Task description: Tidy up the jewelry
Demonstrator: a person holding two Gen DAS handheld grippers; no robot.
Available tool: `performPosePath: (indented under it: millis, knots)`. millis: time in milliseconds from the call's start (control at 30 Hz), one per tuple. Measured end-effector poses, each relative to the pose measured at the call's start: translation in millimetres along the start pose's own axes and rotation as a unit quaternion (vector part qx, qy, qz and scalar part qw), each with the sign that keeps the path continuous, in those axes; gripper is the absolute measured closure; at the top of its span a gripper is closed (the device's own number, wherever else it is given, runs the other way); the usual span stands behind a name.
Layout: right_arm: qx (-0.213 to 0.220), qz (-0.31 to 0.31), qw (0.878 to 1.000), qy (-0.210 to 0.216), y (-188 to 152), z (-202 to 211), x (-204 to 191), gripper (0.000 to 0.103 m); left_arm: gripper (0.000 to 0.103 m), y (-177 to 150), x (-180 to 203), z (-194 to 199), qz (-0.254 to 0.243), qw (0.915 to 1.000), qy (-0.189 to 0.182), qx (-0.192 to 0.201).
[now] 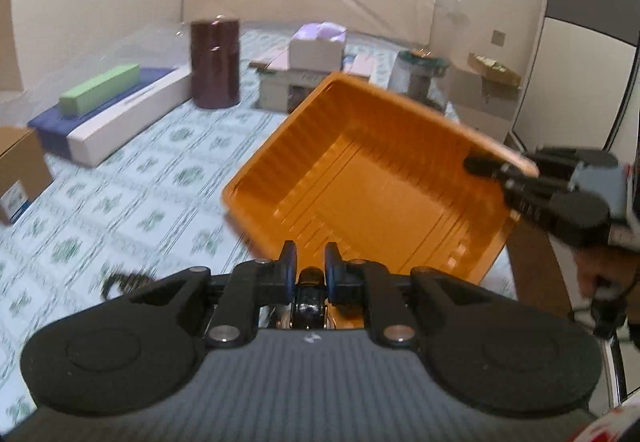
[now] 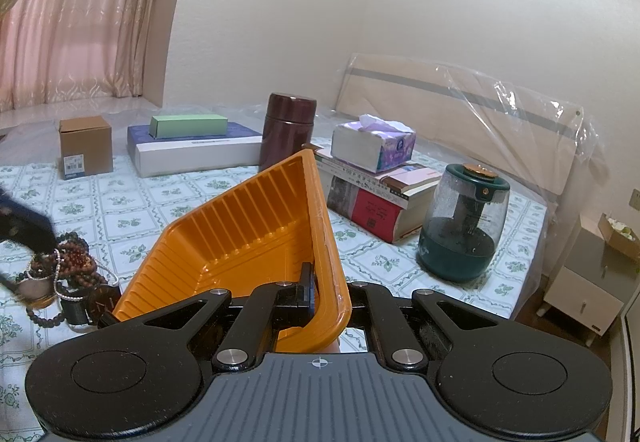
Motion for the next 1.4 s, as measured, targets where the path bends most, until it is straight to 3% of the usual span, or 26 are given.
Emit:
performPosePath:
  millis: [333,500,700,867,933,1000,1267,1400]
  knots:
    - [-0.001,-0.001,1.0,0.0,0.0,-1.6,-0.9,0.097,0.094,22.0,35.7,-34.3,-0.003,0.9986,-0.052,-0.006]
    - [-0.002,-0.005,1.0,-0.001,-1.2,-2.6,-0.6,0.097,0.097,23.9,24.5,-33.8,0.017,0.9983,-0.055,0.003]
    - [-0.002,-0.008,1.0,0.0,-1.1,-3.3,0.2,0.097,0.097,12.9,-11.6,-23.7,0.038,0.9991,-0.021,0.001]
    - [-0.002,-0.009,1.0,0.001,-1.8,-2.5,0.0,0.097,0.095,-15.6,-47.4,-14.9,0.075,0.9969,0.023,-0.008]
    - [-0.003,-0.01,1.0,0.001,-1.9,-2.4,0.0,0.097,0.092,-32.6,-61.8,-12.2,0.088,0.9951,0.042,-0.015]
    - [-0.003,-0.01,1.0,0.001,-2.6,-2.4,-0.4,0.097,0.079,-50.0,-75.2,-9.0,0.103,0.9926,0.06,-0.021]
    - [-0.005,-0.015,1.0,-0.002,-4.2,-3.0,3.3,0.097,0.061,-105.0,-108.8,0.0,0.133,0.9834,0.117,-0.04]
    - [-0.007,-0.017,1.0,-0.003,-5.2,-3.4,3.9,0.097,0.06,-116.0,-109.5,-4.1,0.129,0.9829,0.124,-0.043]
Point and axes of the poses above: each gripper's, at about its wrist camera, not at the fingertips, and z roughly against the way its jaws point, x to its right, y to its top, the point moved 10 cm from there along -z, roughly the way its jaws point, and after that the axes turned 10 degrees about -x, right-handed, at the moved point
